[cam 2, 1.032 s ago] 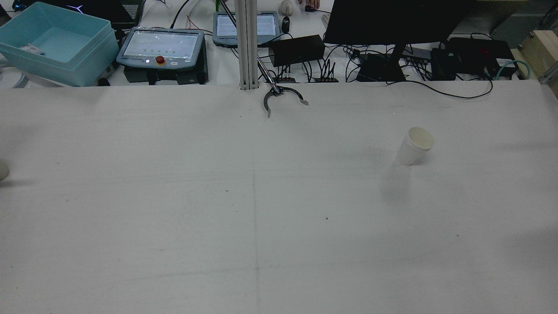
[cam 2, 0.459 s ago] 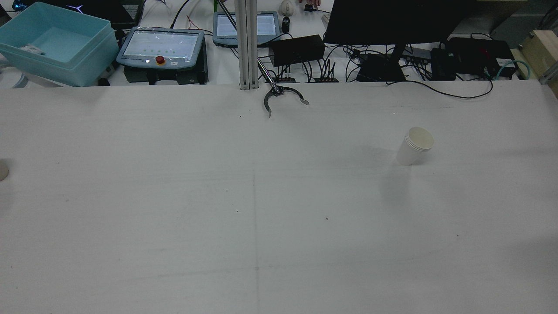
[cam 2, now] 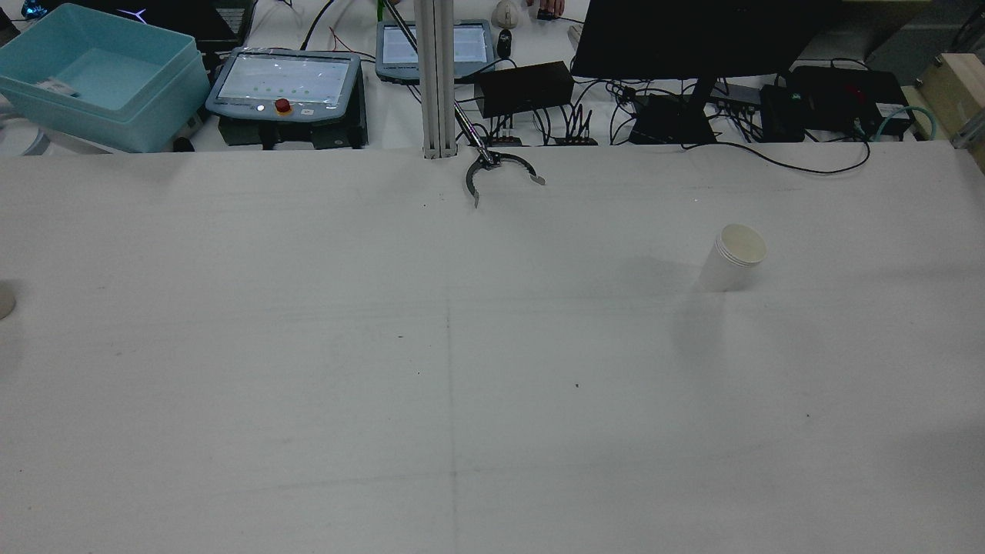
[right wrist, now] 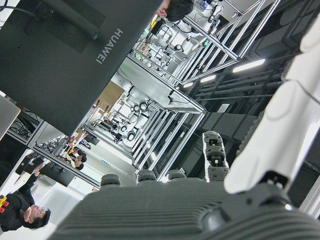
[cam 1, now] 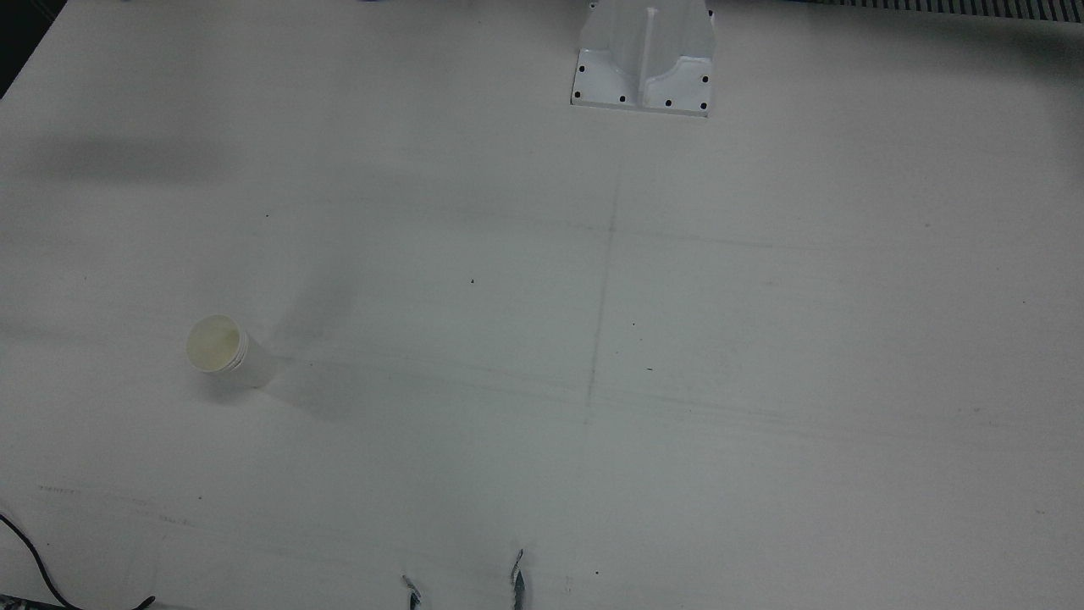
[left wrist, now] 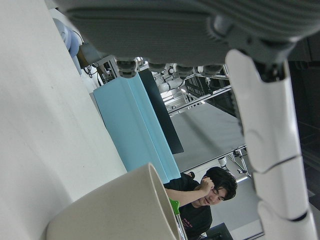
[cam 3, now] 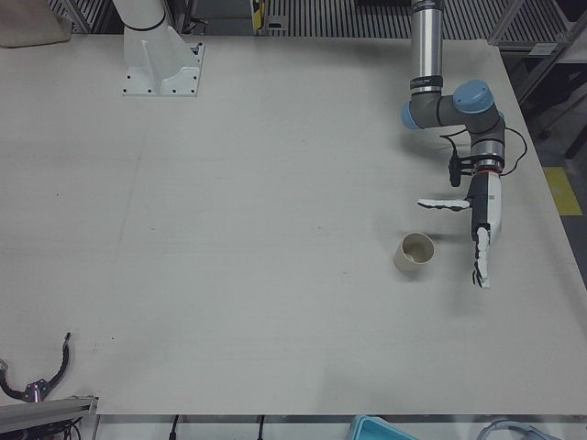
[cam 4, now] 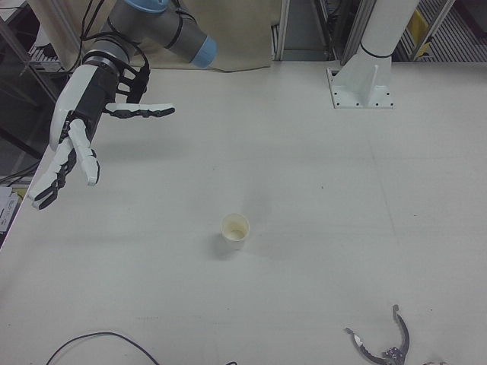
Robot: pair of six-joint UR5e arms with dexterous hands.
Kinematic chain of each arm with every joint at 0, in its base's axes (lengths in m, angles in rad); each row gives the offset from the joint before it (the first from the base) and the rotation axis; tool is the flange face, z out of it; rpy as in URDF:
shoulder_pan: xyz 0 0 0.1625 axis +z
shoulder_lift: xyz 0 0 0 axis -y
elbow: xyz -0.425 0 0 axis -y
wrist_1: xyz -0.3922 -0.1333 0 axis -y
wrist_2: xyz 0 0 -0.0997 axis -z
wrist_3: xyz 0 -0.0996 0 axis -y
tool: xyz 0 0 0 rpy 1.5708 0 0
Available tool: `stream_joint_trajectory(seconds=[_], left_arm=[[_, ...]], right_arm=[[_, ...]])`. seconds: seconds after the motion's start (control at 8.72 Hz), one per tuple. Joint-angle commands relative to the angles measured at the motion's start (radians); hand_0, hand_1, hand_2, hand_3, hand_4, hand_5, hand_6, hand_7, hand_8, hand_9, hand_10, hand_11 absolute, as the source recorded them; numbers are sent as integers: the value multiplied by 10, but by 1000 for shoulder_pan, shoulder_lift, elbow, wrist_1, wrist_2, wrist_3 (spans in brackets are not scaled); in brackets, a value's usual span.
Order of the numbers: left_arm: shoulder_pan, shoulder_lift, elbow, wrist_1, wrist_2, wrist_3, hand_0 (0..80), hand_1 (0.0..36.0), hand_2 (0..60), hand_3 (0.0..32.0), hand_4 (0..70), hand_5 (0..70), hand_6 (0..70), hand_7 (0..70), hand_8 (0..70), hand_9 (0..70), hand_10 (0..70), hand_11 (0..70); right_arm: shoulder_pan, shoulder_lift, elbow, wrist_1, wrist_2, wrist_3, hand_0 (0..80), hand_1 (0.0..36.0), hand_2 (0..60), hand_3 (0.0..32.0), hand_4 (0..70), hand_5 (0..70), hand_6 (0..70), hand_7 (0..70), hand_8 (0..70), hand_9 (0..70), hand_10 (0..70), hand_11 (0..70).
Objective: Pour water
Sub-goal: 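Close the left hand around the beige cup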
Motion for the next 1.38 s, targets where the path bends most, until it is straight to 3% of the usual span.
stream_joint_trajectory(seconds=[0.0, 0.34, 0.69, 1.03, 1.26], left_arm=[[3, -31, 93, -82, -2, 88, 516, 129, 0, 56, 50, 0, 0, 35, 0, 0, 40, 80], [7, -45, 109, -93, 1, 114, 505, 109, 0, 56, 57, 0, 0, 51, 0, 0, 44, 83], [101, -86, 130, -80, -12, 114, 497, 95, 0, 48, 64, 0, 0, 67, 0, 0, 47, 86], [104, -109, 205, -81, -23, 114, 485, 80, 0, 44, 69, 0, 0, 71, 0, 0, 51, 91], [104, -108, 180, -84, -23, 100, 500, 104, 0, 44, 73, 12, 0, 74, 0, 0, 44, 83]], right_arm=[[-15, -1, 8, -14, 0, -4, 481, 56, 0, 126, 63, 27, 0, 0, 9, 18, 0, 0], [-29, 2, 8, -16, 2, -16, 479, 55, 0, 126, 62, 29, 0, 0, 11, 20, 0, 0], [-37, -1, 8, -14, 3, -13, 478, 55, 0, 128, 60, 29, 0, 0, 13, 21, 0, 0], [-44, 2, 10, -16, 5, -15, 480, 56, 0, 128, 61, 34, 0, 0, 13, 21, 0, 0], [-47, 5, 11, -16, 6, -16, 480, 58, 0, 128, 62, 37, 0, 0, 13, 20, 0, 0]])
